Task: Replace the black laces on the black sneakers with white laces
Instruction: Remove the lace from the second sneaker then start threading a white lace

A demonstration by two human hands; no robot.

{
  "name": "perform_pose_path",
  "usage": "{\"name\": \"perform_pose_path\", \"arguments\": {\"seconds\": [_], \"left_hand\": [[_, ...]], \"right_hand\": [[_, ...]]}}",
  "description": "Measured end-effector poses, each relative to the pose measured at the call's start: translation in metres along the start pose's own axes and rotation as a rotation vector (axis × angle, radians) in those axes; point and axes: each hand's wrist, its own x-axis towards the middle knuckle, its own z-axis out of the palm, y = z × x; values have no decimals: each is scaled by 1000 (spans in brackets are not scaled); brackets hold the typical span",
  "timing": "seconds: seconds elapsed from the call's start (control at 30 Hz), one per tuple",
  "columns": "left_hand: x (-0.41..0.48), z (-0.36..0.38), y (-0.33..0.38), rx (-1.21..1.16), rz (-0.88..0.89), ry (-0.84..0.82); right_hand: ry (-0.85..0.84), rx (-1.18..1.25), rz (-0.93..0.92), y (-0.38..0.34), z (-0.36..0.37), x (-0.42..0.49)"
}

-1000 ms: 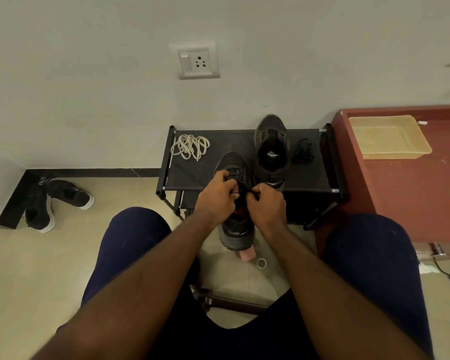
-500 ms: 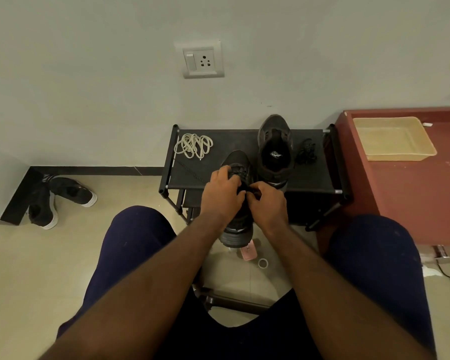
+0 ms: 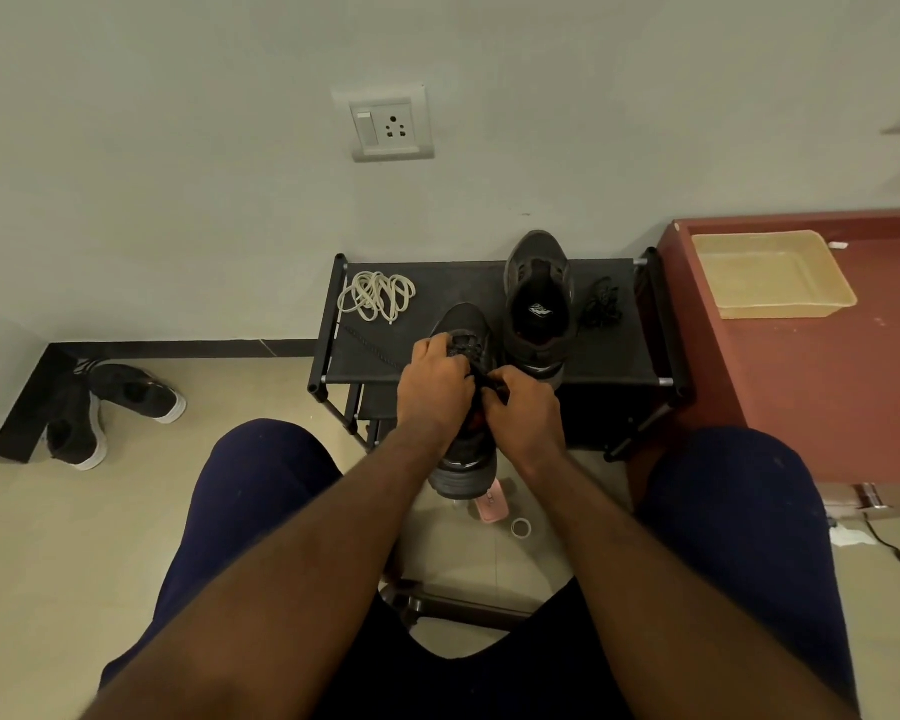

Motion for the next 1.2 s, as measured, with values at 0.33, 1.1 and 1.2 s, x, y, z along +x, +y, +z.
{"name": "perform_pose_path", "arguments": {"seconds": [0.33,1.1,1.2], "left_hand": [[-14,-16,-6,-875,-433,242],[-16,-19,-11,-923,-409,47],[-21,-22,-7,-1114,-465,93]], "right_hand": [[29,-1,19,-1,1,2],[28,17,24,-4,1,0],[19,11,17,-6,3,-1]]}}
